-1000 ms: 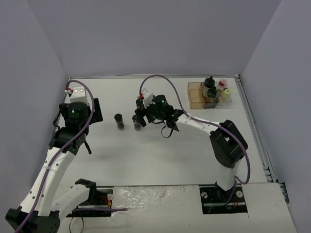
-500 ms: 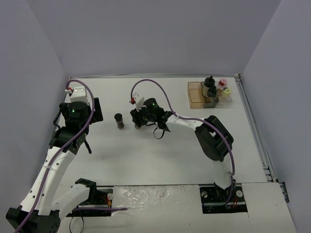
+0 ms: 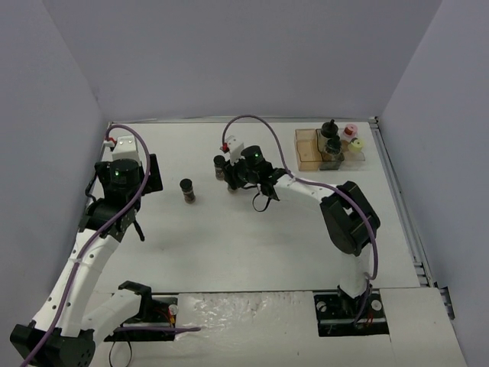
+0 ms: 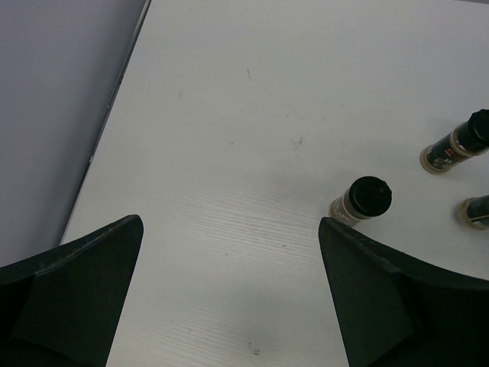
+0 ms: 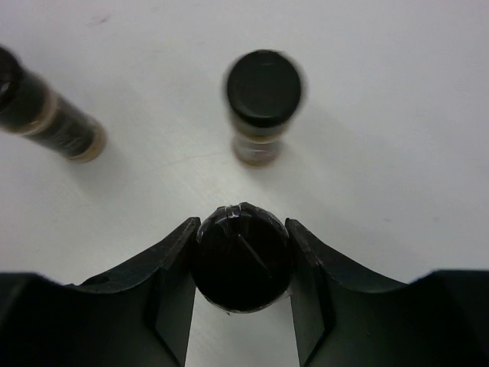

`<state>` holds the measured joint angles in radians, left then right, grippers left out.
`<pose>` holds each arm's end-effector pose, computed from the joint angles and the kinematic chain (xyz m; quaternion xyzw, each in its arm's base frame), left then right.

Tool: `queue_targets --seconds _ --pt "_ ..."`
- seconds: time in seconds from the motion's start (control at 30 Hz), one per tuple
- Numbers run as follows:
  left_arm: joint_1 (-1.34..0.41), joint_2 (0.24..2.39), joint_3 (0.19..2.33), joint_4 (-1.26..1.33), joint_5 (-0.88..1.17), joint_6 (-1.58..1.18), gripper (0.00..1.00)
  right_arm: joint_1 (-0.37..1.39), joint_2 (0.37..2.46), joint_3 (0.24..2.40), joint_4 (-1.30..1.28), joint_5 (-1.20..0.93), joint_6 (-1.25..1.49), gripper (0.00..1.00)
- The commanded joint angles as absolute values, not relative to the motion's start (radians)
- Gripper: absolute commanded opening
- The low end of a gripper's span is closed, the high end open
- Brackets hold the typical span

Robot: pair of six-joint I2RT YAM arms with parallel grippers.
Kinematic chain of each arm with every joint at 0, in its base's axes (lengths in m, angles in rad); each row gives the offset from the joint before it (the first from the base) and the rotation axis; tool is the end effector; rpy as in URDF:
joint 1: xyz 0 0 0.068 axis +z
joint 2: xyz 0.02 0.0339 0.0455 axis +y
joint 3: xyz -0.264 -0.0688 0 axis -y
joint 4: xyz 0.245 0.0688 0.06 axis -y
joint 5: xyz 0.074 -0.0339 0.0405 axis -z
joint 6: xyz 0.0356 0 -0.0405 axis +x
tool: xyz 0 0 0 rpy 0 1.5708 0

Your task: Organize the condiment bottles

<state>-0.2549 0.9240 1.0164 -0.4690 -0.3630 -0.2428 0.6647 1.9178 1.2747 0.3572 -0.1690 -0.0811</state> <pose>0.1958 -0.0380 0.3671 -0.0966 0.8140 0.0085 0.5727 0.3477 0.2801 0.2321 -0.3377 0.7245 0.2365 0.5523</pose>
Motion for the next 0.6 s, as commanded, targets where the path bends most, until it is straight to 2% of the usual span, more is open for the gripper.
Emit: queue_targets --seconds 0.0,0.23,0.57 --pt "-0.248 0.928 1.035 -0.413 -0.362 -0.249 0.97 0.505 1.765 1.308 0.383 -0.050 -0.094 0.09" --pt "-0.247 0.936 1.035 -0.414 -0.359 -0.249 0.97 0.270 1.858 1.470 0.343 -0.004 -0.072 0.08" --pt "-0.247 0.950 1.035 -0.416 -0.358 -0.247 0.97 0.172 2.071 1.692 0.322 0.040 -0.048 0.07"
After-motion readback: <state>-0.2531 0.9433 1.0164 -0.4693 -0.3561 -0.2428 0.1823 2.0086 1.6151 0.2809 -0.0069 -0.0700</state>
